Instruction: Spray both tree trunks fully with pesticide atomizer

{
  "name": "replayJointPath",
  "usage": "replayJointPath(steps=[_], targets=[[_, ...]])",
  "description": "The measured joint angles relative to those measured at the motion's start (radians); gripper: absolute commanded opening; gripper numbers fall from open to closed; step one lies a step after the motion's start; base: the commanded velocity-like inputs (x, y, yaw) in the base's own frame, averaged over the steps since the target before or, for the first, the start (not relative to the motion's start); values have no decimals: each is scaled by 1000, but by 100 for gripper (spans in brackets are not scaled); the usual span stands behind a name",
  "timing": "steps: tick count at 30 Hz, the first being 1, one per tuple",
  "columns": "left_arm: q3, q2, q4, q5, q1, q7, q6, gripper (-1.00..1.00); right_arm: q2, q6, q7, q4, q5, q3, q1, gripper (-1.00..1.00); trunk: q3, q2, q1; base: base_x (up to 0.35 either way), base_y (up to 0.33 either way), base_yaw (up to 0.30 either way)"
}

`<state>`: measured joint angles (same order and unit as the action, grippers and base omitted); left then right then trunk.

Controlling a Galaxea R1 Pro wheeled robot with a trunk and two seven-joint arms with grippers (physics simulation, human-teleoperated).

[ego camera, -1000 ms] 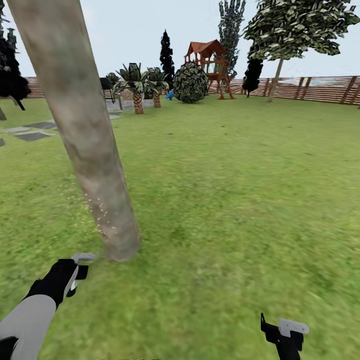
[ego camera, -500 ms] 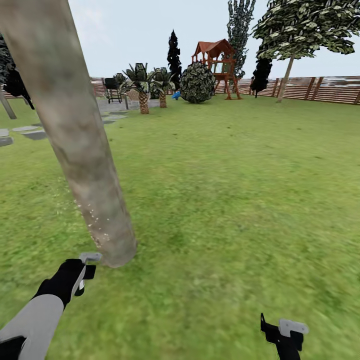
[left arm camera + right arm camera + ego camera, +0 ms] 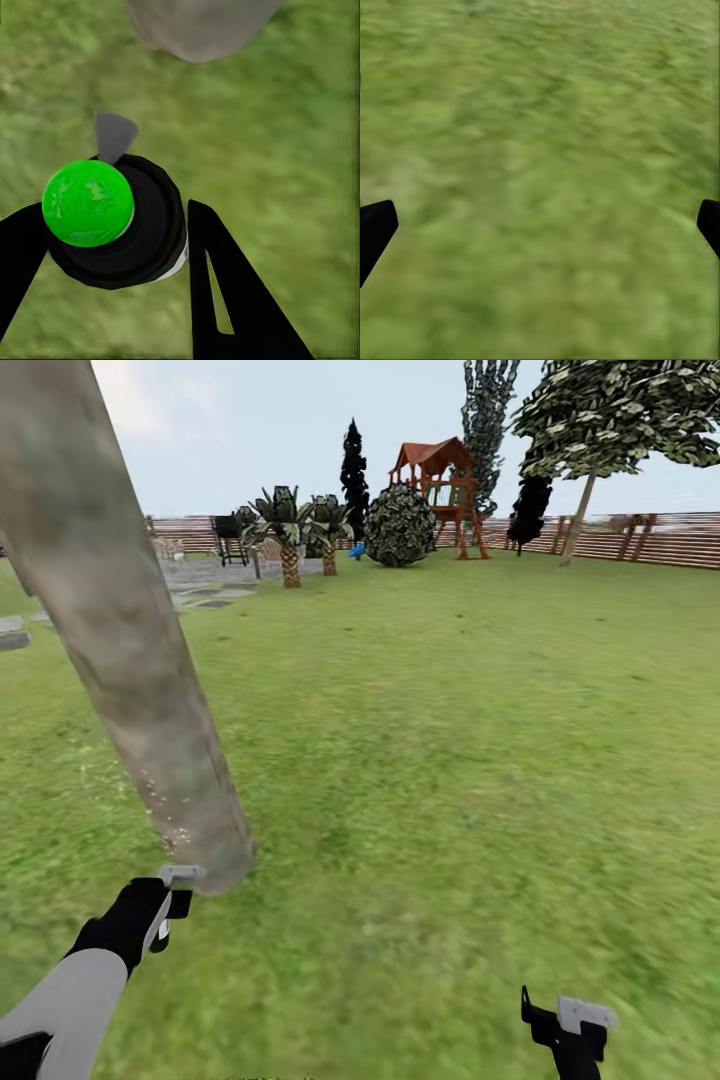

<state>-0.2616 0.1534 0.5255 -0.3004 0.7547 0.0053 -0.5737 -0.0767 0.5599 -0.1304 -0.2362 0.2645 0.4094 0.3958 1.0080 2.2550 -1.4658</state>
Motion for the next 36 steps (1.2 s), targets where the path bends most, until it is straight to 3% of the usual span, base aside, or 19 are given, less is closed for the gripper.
replayJointPath(steps=[6,16,21,31,36], targets=[[0,0,0,-1,0,1,0,-100,0,0,0,0,0,0,0,100,0,0,0,46,-271,274],[0,0,0,0,0,1,0,-100,0,0,0,0,0,0,0,100,0,0,0,212,-213,47],[0,-1,3,2,0,1,0,-100,0,0,0,0,0,0,0,100,0,0,0,138,-241,258],[5,-2,18,2,11,-1,-3,-100,0,0,0,0,0,0,0,100,0,0,0,18,-31,277],[7,-25,32,3,32,-16,-17,-100,0,0,0,0,0,0,0,100,0,0,0,0,0,239]])
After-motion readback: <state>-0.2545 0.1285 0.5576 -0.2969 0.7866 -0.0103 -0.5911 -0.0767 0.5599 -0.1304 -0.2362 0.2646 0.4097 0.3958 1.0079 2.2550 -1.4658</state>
